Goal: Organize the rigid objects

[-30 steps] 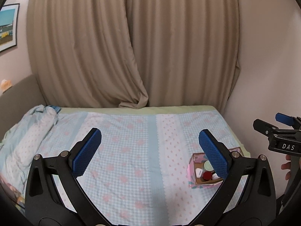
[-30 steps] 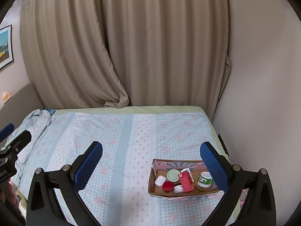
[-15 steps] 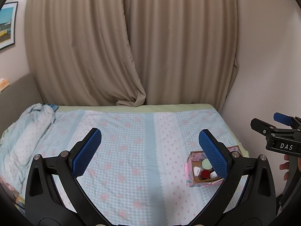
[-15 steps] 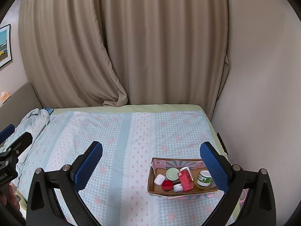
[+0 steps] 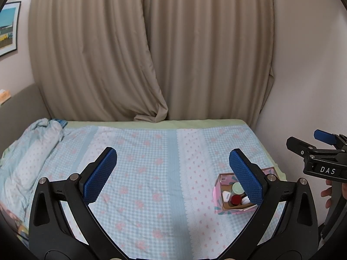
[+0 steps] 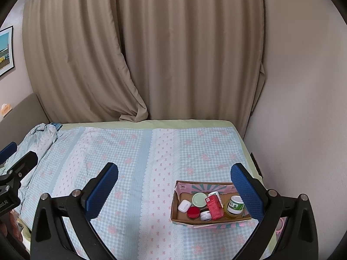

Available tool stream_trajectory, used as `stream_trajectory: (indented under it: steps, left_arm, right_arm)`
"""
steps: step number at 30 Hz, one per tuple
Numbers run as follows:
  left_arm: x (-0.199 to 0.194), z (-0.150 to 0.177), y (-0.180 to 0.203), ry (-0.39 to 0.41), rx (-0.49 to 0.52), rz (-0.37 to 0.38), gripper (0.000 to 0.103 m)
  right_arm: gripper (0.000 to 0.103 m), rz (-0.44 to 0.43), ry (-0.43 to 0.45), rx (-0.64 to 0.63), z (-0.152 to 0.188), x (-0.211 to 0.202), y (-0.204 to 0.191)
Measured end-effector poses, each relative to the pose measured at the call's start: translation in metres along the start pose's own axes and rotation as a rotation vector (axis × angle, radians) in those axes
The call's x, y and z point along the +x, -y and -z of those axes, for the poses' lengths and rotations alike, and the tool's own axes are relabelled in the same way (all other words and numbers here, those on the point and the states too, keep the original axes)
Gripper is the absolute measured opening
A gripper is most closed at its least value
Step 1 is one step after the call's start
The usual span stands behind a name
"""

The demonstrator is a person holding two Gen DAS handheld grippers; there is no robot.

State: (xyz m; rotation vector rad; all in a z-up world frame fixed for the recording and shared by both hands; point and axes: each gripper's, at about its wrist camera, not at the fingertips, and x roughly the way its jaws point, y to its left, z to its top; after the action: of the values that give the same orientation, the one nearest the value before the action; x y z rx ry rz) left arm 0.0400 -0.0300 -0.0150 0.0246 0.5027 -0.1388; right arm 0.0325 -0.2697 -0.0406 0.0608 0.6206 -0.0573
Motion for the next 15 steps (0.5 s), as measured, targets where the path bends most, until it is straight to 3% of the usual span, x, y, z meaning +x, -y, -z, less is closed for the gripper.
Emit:
stream_trajectory:
  steps: [15]
  left_arm:
    - [-0.0016,-0.0004,0.0029,0.001,0.025,-0.019,0.103]
  right_arm:
    - [0.103,0.001,0.002,0.000,0.0000,0.0000,-0.0017]
